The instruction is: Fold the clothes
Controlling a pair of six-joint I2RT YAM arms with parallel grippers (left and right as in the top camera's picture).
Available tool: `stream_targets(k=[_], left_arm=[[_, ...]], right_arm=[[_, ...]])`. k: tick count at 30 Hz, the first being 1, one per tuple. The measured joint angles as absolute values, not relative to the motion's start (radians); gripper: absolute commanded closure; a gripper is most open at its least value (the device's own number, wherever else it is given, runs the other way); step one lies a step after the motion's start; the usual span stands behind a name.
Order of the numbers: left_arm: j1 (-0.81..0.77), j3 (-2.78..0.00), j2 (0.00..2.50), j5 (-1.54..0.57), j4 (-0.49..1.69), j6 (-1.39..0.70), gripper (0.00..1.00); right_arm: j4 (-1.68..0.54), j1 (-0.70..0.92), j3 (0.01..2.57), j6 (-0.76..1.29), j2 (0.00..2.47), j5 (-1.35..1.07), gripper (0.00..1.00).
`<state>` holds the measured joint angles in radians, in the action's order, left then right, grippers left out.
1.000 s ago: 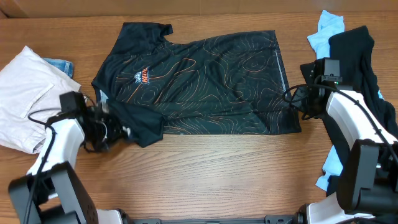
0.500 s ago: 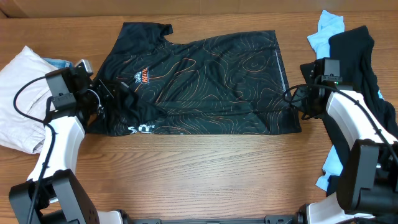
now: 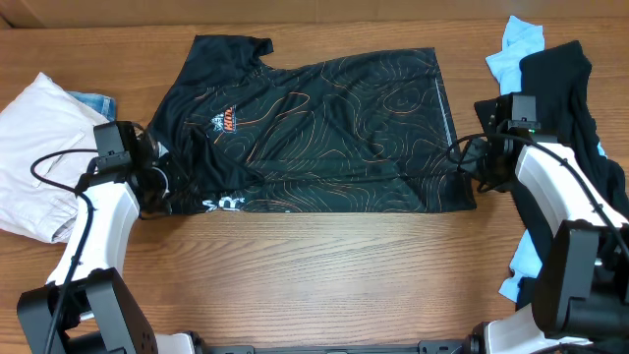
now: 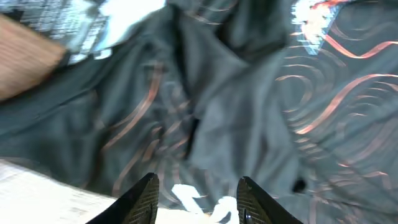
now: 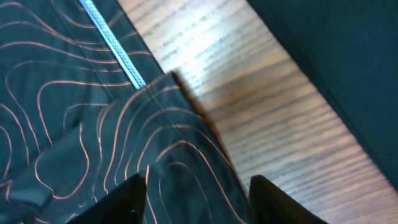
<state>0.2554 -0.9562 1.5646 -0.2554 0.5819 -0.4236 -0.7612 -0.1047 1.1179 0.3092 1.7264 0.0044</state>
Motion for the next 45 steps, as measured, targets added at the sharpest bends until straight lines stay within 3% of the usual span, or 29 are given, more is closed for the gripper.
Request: stream_targets(k=[10,17,18,19,22,29,38,40,45], left_arm=[[0.255,-0.917,1.581,-0.144,0.546,-0.416,0.54],[0.255,-0.916,1.716,-0.137,0.512,-0.415,0.51],[0.255,-0.916,1.719,-0.138,0.509,-0.413,0.51],[0.255,-0.916,1.720,-0.137,0.509,-0.413,0.51],[0.255,-0.919,1.723,-0.137,0.517,-0.412,0.52],[0.255,-0.932,1.726,-0.101,0.659,-0.390,0.69],[0.256,-0.936,1.731,0.001,0.839,-0.411,0.74],[0.258,-0.936,1.732,0.010,0.851,-0.419,0.85],[0.269,-0.934,1.734,0.020,0.884,-0.424,0.85]], right_arm=[[-0.872,-0.105,1.118,0.310,1.733,0.004,0.37],[-0.793,-0.105,1.044,0.310,1.803,0.006,0.39],[-0.793,-0.105,1.044,0.310,1.803,0.007,0.55],[-0.797,-0.105,1.044,0.304,1.803,0.007,0.78],[-0.825,-0.104,1.043,0.309,1.803,0.004,0.96],[-0.931,-0.104,1.044,0.317,1.803,0.027,0.96],[-1.058,-0.104,1.040,0.418,1.804,0.142,0.96],[-1.076,-0.104,1.039,0.439,1.804,0.166,0.96],[-1.088,-0.104,1.039,0.457,1.804,0.195,0.96]])
